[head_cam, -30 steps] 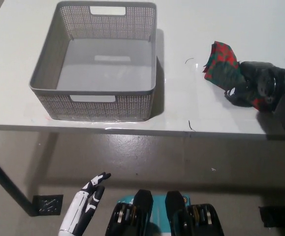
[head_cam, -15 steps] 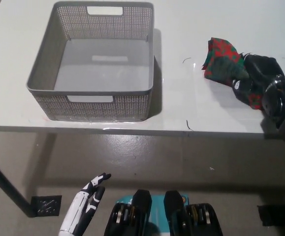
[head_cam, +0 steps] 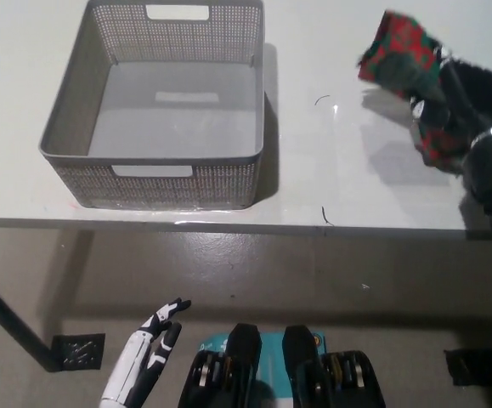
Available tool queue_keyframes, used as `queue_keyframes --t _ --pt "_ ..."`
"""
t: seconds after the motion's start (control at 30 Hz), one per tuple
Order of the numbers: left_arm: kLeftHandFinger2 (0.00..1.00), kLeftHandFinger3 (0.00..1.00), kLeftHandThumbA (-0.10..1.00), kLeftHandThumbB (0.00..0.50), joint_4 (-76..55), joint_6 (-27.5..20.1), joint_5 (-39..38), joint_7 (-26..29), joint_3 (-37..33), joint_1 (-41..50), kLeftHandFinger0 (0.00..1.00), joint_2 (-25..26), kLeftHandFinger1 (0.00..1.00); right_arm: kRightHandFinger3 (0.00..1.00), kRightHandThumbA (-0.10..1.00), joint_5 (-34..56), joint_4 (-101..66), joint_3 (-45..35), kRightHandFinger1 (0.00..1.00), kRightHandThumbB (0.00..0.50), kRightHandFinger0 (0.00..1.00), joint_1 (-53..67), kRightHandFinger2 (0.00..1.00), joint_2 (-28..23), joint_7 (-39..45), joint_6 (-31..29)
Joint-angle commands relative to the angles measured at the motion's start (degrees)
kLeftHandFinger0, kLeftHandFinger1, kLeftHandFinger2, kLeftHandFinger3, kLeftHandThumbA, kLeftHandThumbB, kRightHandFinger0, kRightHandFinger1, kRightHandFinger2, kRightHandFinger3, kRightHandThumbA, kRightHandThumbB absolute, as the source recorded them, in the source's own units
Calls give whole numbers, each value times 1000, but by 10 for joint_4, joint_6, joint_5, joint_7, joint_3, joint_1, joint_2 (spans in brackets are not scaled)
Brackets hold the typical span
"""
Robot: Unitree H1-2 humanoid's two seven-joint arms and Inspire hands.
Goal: Use the right hand to pick up a bag of coffee beans on the right hand side and place it into a container on the left hand side
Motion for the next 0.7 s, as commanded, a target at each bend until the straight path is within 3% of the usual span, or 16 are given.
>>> queue_keyframes --t 0.0,0.07,0.13,0.27,0.3,0.33,0.4,0.5,0.63,0.67 --pt "1000 1000 1000 279 -20 -14 5 -2 -2 4 1000 6 1000 1000 -100 18 -83 -34 496 138 0 -96 918 -17 -28 -10" --pt "1000 1000 1000 289 -22 -10 5 -3 -3 9 1000 6 1000 1000 -100 10 -129 -40 512 126 0 -108 909 -8 -13 20" --pt "1000 1000 1000 295 -22 -6 5 -3 -2 8 1000 5 1000 1000 -100 6 -150 -41 520 148 1 -121 886 -1 -11 21" --pt "1000 1000 1000 294 -23 -4 5 -4 -3 8 1000 2 1000 884 -100 10 -201 -39 391 187 0 -145 824 25 25 49" --pt "1000 1000 1000 291 -22 -6 5 -4 -4 9 1000 3 1000 902 -100 13 -223 -38 400 221 0 -150 842 39 40 67" --pt "1000 1000 1000 294 -22 -6 5 -5 -5 10 1000 3 1000 905 -100 12 -228 -35 398 225 0 -154 849 50 39 65" --pt "1000 1000 1000 294 -21 -9 5 -4 -6 13 1000 2 1000 952 -100 11 -228 -30 386 186 0 -161 831 69 32 48" --pt "1000 1000 1000 271 -20 -11 9 -3 -9 14 1000 0 1000 986 -100 3 -235 -26 407 186 0 -174 811 98 33 64" --pt "1000 1000 1000 252 -24 -14 17 -2 -14 11 1000 3 1000 880 -100 1 -227 -25 390 257 0 -194 800 140 28 72" --pt "1000 1000 1000 255 -25 -12 18 -2 -15 10 1000 3 1000 870 -100 -3 -223 -23 385 242 0 -198 798 148 23 73"
